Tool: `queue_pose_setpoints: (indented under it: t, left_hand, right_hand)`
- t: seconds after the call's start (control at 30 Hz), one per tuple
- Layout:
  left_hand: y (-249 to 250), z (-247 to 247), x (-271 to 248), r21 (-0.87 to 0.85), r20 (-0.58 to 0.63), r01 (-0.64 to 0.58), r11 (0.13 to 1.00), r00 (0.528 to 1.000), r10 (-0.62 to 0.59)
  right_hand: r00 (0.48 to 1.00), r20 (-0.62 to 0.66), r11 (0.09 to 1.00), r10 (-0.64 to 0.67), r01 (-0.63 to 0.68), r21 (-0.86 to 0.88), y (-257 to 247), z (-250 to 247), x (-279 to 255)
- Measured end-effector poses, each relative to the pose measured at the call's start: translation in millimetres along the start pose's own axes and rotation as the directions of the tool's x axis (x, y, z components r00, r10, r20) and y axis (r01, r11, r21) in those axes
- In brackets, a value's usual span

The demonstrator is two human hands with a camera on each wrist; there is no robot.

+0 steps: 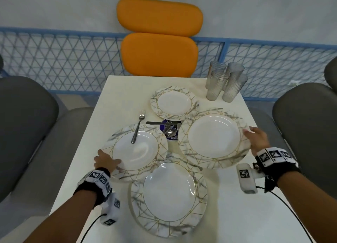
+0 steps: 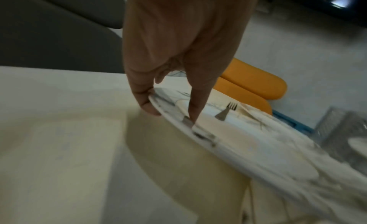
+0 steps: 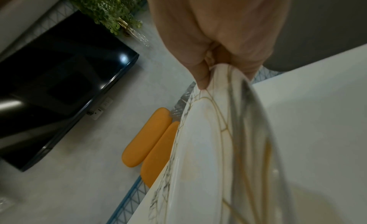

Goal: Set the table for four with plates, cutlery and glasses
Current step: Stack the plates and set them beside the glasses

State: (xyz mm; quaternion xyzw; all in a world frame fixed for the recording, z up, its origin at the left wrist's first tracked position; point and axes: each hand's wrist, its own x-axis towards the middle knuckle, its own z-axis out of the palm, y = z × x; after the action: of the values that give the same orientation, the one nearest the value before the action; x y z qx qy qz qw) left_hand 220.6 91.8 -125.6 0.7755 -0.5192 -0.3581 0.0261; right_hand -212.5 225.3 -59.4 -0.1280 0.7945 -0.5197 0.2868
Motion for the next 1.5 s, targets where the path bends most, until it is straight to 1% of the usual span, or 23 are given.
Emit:
queue_pose_setpoints:
  t: [0.07, 0.17, 0.23, 0.37, 0.43, 0.5, 0.63, 0.67, 0.73, 0.83, 0.9, 0.97, 1.03, 1.07, 1.1, 1.13, 1.17, 1.2, 1.23, 1.27, 1.33, 1.37, 1.5]
  left_hand:
    - [0, -9, 7, -0.040, 0.035, 0.006, 0.999, 0.999, -0.005]
    - [-2, -23, 26, -0.246, 0.037, -0.040, 0.968, 0.998, 0.051]
    - [-3, -31, 33, -0.397, 0.034, -0.057, 0.916, 0.996, 0.077]
    - [19, -52, 9, -0.624, 0.057, -0.074, 0.778, 0.988, 0.140]
    - [25, -56, 8, -0.678, 0.003, -0.114, 0.727, 0.987, 0.158]
    - [34, -63, 2, -0.693, -0.065, -0.166, 0.702, 0.983, 0.169]
    - [47, -73, -6, -0.646, -0.257, -0.369, 0.669, 0.929, 0.265]
    - [49, -75, -7, -0.644, -0.293, -0.389, 0.659, 0.921, 0.257]
    - [49, -77, -9, -0.682, -0.312, -0.368, 0.632, 0.928, 0.204]
    - [44, -76, -10, -0.769, -0.250, -0.310, 0.559, 0.951, 0.183]
    - [40, -72, -11, -0.829, -0.126, -0.228, 0.510, 0.966, 0.227]
    - [37, -69, -16, -0.850, -0.002, -0.138, 0.508, 0.966, 0.258]
    - [34, -68, -17, -0.862, 0.037, -0.111, 0.494, 0.959, 0.280]
    - [31, -68, -16, -0.867, 0.045, -0.110, 0.486, 0.954, 0.296]
    - [28, -69, -16, -0.870, 0.048, -0.110, 0.480, 0.951, 0.305]
    - [24, -70, -16, -0.873, 0.048, -0.114, 0.474, 0.947, 0.317]
    - [21, -72, -16, -0.878, 0.045, -0.117, 0.464, 0.945, 0.324]
    - [17, -74, -15, -0.881, 0.043, -0.119, 0.458, 0.944, 0.328]
    - [14, -76, -14, -0.887, 0.039, -0.118, 0.447, 0.944, 0.328]
    - [11, -76, -13, -0.893, 0.035, -0.114, 0.435, 0.947, 0.319]
    - [9, -77, -13, -0.903, 0.017, -0.114, 0.415, 0.954, 0.299]
    - [8, -77, -13, -0.909, 0.007, -0.111, 0.403, 0.960, 0.281]
    - [2, -80, -10, -0.931, -0.007, -0.090, 0.353, 0.973, 0.230]
  right_hand:
    - [0.998, 0.048, 0.999, 0.030, -0.030, 0.011, -2, 13, -7]
    - [0.988, 0.125, 0.995, 0.085, -0.091, 0.036, -1, 30, -14]
    - [0.980, 0.173, 0.993, 0.095, -0.105, 0.052, -2, 43, -21]
    - [0.962, 0.245, 0.988, 0.117, -0.138, 0.069, -5, 69, -35]
    - [0.954, 0.269, 0.988, 0.136, -0.151, 0.034, -2, 85, -39]
    - [0.942, 0.302, 0.989, 0.146, -0.146, -0.025, -1, 102, -47]
    - [0.910, 0.384, 0.983, 0.157, -0.107, -0.149, -3, 140, -65]
    - [0.900, 0.402, 0.980, 0.167, -0.107, -0.169, -4, 148, -70]
    - [0.887, 0.427, 0.971, 0.174, -0.081, -0.226, -4, 164, -77]
    - [0.890, 0.427, 0.971, 0.160, -0.064, -0.232, -5, 181, -90]
    - [0.881, 0.450, 0.982, 0.146, -0.074, -0.175, -3, 189, -100]
    - [0.859, 0.499, 0.986, 0.115, -0.038, -0.161, -1, 193, -107]
    - [0.831, 0.540, 0.975, 0.133, -0.013, -0.220, 1, 185, -107]
    - [0.825, 0.547, 0.949, 0.144, 0.042, -0.312, 5, 177, -104]
    - [0.852, 0.505, 0.891, 0.141, 0.114, -0.441, 11, 168, -99]
    - [0.886, 0.453, 0.797, 0.099, 0.202, -0.569, 19, 157, -91]
    - [0.909, 0.405, 0.698, 0.099, 0.227, -0.680, 30, 146, -85]
    - [0.910, 0.399, 0.584, 0.114, 0.264, -0.768, 44, 137, -80]
    - [0.892, 0.425, 0.500, 0.154, 0.301, -0.812, 56, 128, -79]
    - [0.872, 0.447, 0.481, 0.199, 0.311, -0.820, 67, 122, -78]
    - [0.842, 0.491, 0.546, 0.225, 0.308, -0.779, 80, 116, -78]
    - [0.833, 0.511, 0.594, 0.210, 0.307, -0.744, 83, 115, -77]
    - [0.797, 0.582, 0.790, 0.160, 0.250, -0.559, 60, 108, -71]
